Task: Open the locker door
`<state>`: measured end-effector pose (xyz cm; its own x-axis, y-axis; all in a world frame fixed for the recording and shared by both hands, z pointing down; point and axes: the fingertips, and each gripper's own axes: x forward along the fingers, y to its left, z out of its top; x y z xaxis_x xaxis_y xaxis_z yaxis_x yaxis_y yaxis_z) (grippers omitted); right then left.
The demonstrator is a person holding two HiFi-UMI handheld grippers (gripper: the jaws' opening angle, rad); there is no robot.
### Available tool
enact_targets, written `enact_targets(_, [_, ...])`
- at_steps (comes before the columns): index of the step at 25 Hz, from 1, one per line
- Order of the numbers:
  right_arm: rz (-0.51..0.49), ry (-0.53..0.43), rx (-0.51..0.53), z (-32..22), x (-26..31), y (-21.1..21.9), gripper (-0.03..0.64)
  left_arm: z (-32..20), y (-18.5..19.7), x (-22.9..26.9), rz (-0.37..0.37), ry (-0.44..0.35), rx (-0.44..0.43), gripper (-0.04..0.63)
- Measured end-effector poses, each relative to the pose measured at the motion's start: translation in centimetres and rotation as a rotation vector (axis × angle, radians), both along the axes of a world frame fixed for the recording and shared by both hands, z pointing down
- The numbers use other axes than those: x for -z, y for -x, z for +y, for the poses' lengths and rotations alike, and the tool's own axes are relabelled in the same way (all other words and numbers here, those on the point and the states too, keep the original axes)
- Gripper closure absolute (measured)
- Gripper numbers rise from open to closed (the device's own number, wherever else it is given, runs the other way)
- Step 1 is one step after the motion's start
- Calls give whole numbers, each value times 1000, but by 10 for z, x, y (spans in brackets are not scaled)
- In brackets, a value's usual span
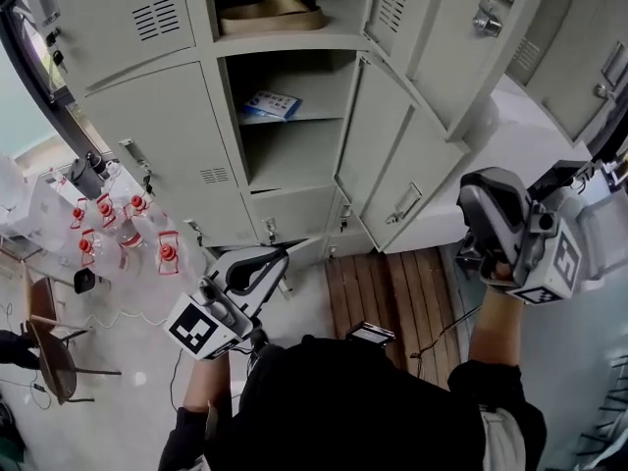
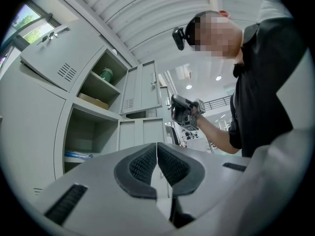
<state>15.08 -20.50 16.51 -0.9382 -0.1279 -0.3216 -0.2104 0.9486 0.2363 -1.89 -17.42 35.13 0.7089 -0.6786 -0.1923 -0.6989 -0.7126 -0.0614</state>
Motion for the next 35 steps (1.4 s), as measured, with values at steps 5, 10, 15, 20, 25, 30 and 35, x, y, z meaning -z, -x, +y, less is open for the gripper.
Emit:
enact_targets(5, [14, 95, 32, 1, -56, 33, 604, 3, -3, -9, -3, 27, 13, 577])
enact_targets(10, [83, 147, 53, 8, -120, 71, 604, 5, -8, -24, -5, 56, 22, 577])
enact_targets(15, [97, 221, 87, 11, -170, 97, 604, 10, -3, -44, -5, 89, 47, 577])
enact_targets(20, [117, 247, 97, 19, -212, 115, 604, 22, 3, -64, 9, 118, 69, 577])
enact_targets(25, [117, 308, 95, 19, -249, 123, 604, 32, 14, -87, 20, 179, 89, 577])
enact_targets(30, [202, 349, 112, 23, -297, 132, 604, 30, 20, -124, 34, 224, 103, 577])
enact_targets(35, [247, 396, 111, 30, -336, 130, 604, 29, 19, -149, 59, 263, 90, 577])
